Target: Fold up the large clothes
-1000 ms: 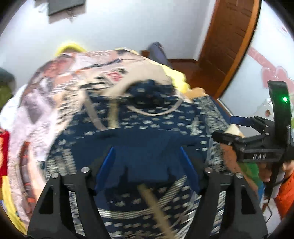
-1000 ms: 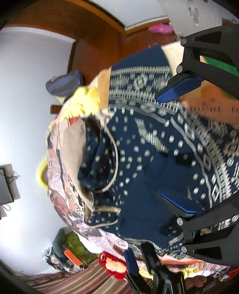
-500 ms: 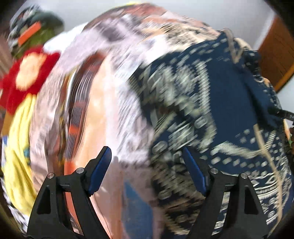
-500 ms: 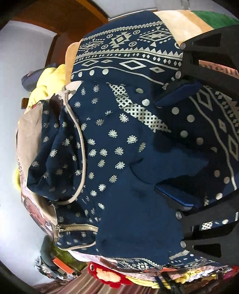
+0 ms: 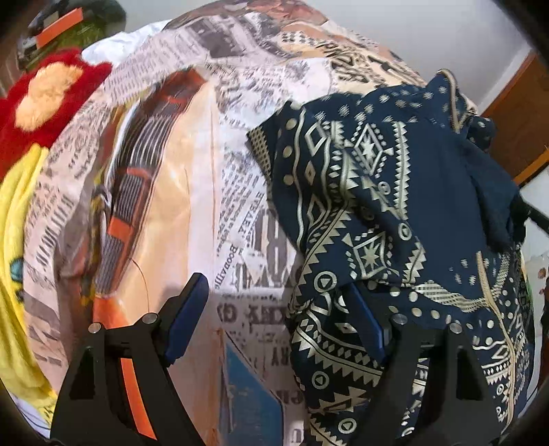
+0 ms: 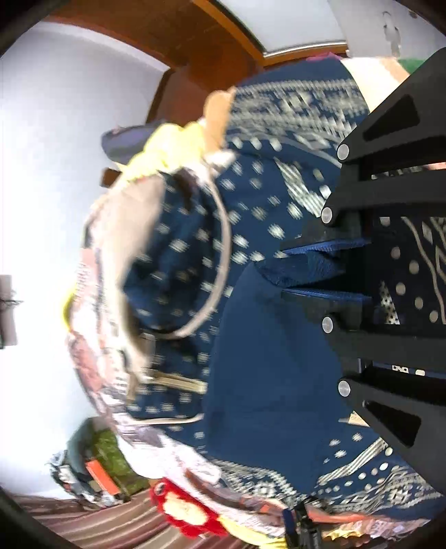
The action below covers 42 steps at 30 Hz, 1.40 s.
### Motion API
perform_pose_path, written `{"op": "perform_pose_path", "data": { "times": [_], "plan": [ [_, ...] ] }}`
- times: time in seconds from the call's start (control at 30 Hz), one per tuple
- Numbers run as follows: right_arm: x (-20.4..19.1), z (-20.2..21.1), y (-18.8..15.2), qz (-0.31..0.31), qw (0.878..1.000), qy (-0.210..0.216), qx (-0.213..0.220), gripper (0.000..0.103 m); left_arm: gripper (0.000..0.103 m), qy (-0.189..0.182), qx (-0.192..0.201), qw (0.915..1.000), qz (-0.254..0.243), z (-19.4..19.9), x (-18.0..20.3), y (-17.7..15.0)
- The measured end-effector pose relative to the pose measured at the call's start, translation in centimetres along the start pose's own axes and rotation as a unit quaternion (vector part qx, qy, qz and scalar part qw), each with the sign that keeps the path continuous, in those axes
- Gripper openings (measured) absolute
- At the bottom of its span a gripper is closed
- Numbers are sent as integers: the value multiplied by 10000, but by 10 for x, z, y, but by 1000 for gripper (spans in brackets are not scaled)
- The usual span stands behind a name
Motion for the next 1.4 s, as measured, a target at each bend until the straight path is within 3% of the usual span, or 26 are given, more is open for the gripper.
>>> {"op": "perform_pose_path", "data": {
  "times": [0.13,0.27,0.37,0.43,0.6,0.67,0.73,0.83,0.87,1.0,1.1,1.27,1.4],
  "plan": [
    [20,19,14,59,9996,-171,215,16,80,-271,209,9994,92,14,5,13],
    [42,16,12,69,9992,-372,106,16,80,-199,367,9987,276,22,-9,26],
    [52,4,4,-45,9991,-404,-70,16,80,-187,220,9987,417,5,-14,34],
    [57,-3,-3,-42,9983,-573,-124,16,80,-366,49,9976,591,-15,-12,40],
    [69,-21,-20,-346,9976,-425,-429,17,77,-772,-73,9927,920,-51,1,53],
    [71,-21,-23,-361,9976,-393,-437,17,65,-956,-188,9893,1083,-65,7,56],
    [73,-18,-23,-451,9979,-303,-362,17,61,-964,-128,9878,1219,-75,10,57],
    [79,-13,-21,-756,9965,-125,-326,17,20,-1046,114,9871,1210,-73,17,65],
    [80,-12,-21,-848,9958,-58,-346,17,8,-968,175,9880,1190,-72,19,66],
    [76,-10,-16,-820,9957,32,-438,17,6,-298,480,9966,593,-58,32,73],
    [63,-6,-10,-547,9978,41,-363,17,6,52,753,9966,316,-38,35,78],
    [27,-10,-2,-161,9991,199,-350,17,6,368,1028,9938,198,-11,25,90],
    [-13,-28,-5,125,9976,443,-524,17,6,465,899,9949,44,-17,17,90]
  ]
}}
Point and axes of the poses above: each gripper's, at about its wrist camera, not at the fingertips, and z roughly against the way its jaws point, x to its right, y to its top, the point moved 6 cm from there along -z, roughly the way its jaws point, and after that the axes turned 9 degrees about x, right-handed, at the moved point
